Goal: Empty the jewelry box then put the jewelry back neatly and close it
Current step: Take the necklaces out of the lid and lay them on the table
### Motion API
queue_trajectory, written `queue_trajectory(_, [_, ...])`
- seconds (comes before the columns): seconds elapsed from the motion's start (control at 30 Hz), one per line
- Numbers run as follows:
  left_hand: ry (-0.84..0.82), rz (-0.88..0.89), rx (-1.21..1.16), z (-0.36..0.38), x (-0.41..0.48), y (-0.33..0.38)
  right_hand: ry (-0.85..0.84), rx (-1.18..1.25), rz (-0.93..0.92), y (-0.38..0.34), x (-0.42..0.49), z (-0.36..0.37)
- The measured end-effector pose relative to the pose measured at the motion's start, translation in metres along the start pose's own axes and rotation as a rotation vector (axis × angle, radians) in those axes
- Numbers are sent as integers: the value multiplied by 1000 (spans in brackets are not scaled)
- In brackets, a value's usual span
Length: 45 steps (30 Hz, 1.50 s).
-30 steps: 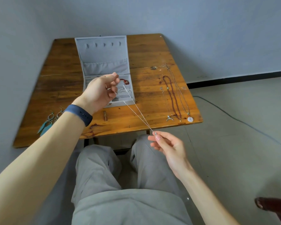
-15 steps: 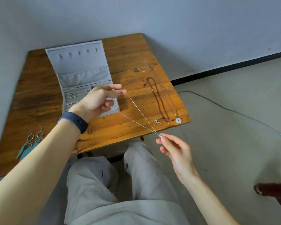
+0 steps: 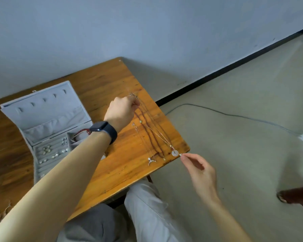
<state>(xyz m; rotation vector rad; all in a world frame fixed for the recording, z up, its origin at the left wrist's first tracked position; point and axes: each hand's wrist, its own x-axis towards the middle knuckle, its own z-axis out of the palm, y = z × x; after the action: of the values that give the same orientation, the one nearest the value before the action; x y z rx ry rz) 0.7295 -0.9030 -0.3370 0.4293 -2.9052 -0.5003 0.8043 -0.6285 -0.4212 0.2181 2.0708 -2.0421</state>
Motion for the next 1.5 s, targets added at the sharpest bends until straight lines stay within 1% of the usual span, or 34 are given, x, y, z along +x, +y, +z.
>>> queue_trajectory(0.17, [-16, 20, 113, 26, 33, 17, 105, -35, 47, 6, 24, 0])
queue_trajectory(0.37, [-44, -8, 82, 54, 62, 17, 158, -29, 115, 12, 37, 8])
queue_trajectory(0.47, [-41, -6, 65, 63, 68, 14, 174, -44, 99, 16, 41, 12])
queue_trajectory(0.57, [-33, 4, 60, 70, 72, 11, 177, -105, 40, 17, 42, 14])
queue_trajectory(0.73, [-48, 42, 22, 80, 77, 9, 157, -288, -171, 23, 38, 16])
queue_trajectory(0.87, [-55, 70, 26, 83, 80, 8, 160, -350, -284, 26, 39, 15])
queue_trajectory(1.07, [-85, 111, 52, 78, 79, 3, 155, -429, -373, 31, 40, 10])
queue_trajectory(1.2, [-60, 136, 123, 77, 78, 1, 149, -469, -414, 31, 40, 9])
queue_trajectory(1.37, [-57, 120, 157, 77, 80, 2, 168, -544, -457, 35, 45, 7])
queue_trajectory(1.5, [-76, 105, 157, 75, 80, 2, 165, -552, -499, 35, 47, 6])
